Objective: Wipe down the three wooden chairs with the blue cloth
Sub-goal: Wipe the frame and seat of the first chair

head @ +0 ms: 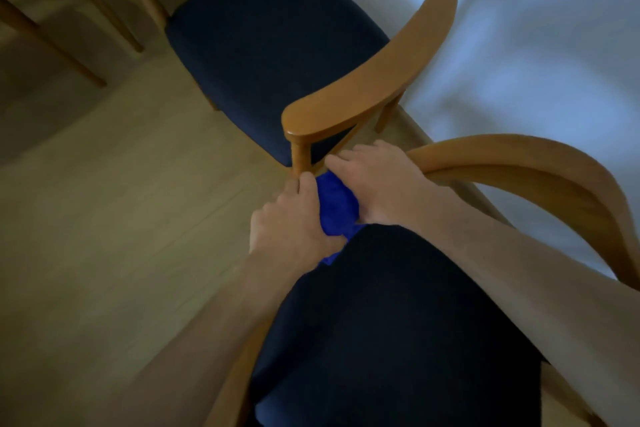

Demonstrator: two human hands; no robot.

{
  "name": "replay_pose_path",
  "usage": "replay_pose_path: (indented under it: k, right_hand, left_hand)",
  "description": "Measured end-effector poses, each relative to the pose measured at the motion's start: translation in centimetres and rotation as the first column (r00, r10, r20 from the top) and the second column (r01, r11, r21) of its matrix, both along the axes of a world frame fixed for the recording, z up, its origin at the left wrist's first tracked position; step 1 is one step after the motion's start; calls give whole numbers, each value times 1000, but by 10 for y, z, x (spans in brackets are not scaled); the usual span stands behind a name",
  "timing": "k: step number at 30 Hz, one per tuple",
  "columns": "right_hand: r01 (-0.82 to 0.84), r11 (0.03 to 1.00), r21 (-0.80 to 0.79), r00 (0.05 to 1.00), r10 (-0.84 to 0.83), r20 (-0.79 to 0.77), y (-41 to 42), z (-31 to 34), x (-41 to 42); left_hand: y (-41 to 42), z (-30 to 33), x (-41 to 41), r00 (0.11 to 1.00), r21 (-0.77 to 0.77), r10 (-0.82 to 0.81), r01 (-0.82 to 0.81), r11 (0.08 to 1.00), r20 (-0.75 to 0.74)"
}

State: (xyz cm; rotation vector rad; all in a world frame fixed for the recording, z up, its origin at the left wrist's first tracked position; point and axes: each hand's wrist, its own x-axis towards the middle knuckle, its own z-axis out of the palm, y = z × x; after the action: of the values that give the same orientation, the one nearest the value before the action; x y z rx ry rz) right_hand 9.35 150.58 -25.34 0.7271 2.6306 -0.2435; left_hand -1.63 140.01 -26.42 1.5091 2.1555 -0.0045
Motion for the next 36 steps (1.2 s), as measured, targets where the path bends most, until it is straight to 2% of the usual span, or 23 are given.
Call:
replay_pose_path:
  k: [5,9,15,20,23,28,31,34,36]
  right_hand:
    - [-33,999,-27,997,35,63,-1,5,1]
    - [-168,986,9,979,166,115,-7,8,4]
    - [-211,977,15,977,211,-12,-24,2,-7]
    - [-221,975,-17,973,219,-76,-17,-2,-13]
    - [-143,989,-44,986,139,-87,-5,-5,-4]
    - [68,996,64,998,-68,-7,37,13,46]
    - [191,975,116,981,-185,-62,56,28,94]
    - [390,917,82,914,-374,-156,63,41,156]
    - [556,831,-33,815,-552,-177,65,47,203]
  left_hand:
    - [-38,1,-9,992,54,81,-86,995,97]
    - [-62,6,-28,989,25,89,-93,995,114]
    - [-92,11,-43,991,-22,76,-74,997,111]
    - [-80,2,-19,973,-12,197,-197,980,118]
    - [-63,2,-7,980,28,190,-192,981,62]
    - [-2,12,15,1000,24,19,-19,1000,1]
    - [46,19,50,997,110,-78,79,991,-13]
    - [87,27,103,974,201,-219,225,953,-53]
    - [108,33,137,951,247,-307,305,920,-34]
